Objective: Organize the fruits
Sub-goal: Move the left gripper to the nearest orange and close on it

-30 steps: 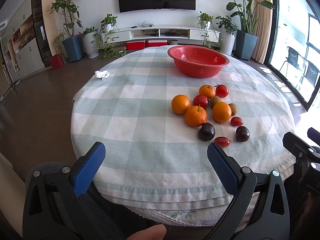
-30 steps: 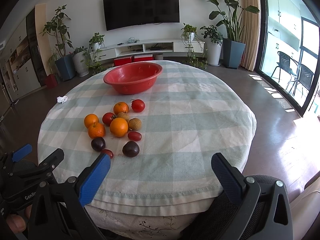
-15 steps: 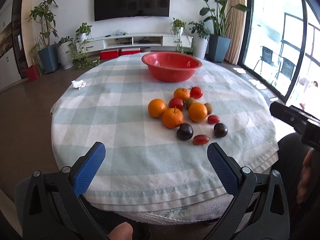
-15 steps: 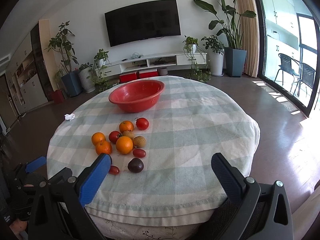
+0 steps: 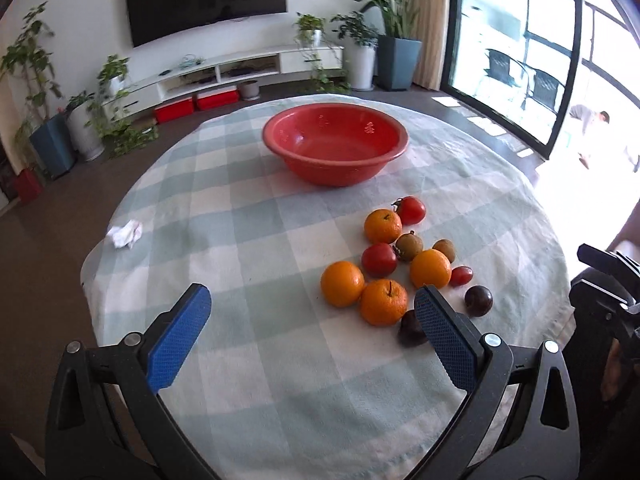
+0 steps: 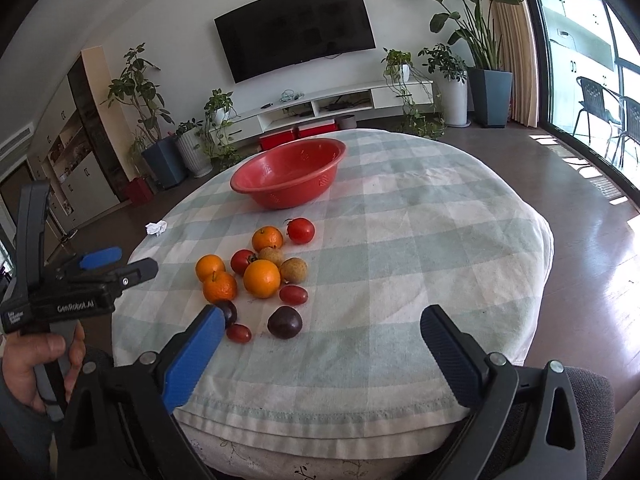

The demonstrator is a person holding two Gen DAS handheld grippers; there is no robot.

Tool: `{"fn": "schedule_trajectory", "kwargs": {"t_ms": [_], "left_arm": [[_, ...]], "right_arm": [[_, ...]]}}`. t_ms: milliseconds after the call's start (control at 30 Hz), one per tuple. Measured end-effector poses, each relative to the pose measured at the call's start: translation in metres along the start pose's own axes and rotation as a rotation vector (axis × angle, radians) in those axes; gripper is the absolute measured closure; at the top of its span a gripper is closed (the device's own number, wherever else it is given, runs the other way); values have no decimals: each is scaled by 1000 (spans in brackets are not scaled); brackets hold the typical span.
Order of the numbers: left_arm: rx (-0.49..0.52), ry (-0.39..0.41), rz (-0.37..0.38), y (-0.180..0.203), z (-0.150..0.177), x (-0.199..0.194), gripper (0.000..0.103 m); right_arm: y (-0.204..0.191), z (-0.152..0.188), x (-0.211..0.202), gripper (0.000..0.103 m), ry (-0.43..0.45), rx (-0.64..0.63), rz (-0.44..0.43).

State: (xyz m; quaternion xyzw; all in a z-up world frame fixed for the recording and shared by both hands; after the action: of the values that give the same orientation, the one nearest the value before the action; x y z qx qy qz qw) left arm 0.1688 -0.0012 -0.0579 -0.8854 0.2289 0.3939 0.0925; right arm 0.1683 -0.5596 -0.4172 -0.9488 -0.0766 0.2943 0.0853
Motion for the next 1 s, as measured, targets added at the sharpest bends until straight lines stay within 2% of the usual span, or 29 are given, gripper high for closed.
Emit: {"fn": "schedule_trajectory", "kwargs": {"t_ms": [100,200,267,367,433,500,567,667,867,1000], "left_arm": [[171,-78,195,12,-13,19,9],[361,-139,284,19,-13,31,10],[441,-166,284,16,-14,40,10],[491,-184,320,13,-15,48,11],[516,-189,355,15,-16,52,16],[557,-208,376,20,-12,58,29],[604,-236,391,26,-6,65,37],[656,-267,407,27,1,73,38],[689,-293,429,20,5,85,39],[704,-321,469,20,5,92,48]], "right_arm": [[-3,2,5,6,-19,-7,-30],[-3,3,9,6,-34,2,-59],[-3,3,11,6,-42,3,-71],[-5,3,15,7,-53,-5,-77],[-6,4,18,7,-63,-11,-80],[-6,5,20,7,-70,-13,-79],[-4,5,23,7,-77,-2,-78],[1,5,28,7,-91,27,-85],[1,8,37,7,-116,39,-85],[0,11,40,7,-126,36,-83]]}}
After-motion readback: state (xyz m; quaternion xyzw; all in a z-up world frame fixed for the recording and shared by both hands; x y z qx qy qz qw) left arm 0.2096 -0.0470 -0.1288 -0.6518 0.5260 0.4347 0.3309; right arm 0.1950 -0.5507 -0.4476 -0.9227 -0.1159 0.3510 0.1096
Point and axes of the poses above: each gripper's, at about its wrist camera, not at the fingertips, and x roughly the way its jaws point, y to its right, z to its underside, the point moved 9 cm from there along x, roughly the way its jaws point, and after that the axes turned 2 degrees about z, right-handed, at the moved point
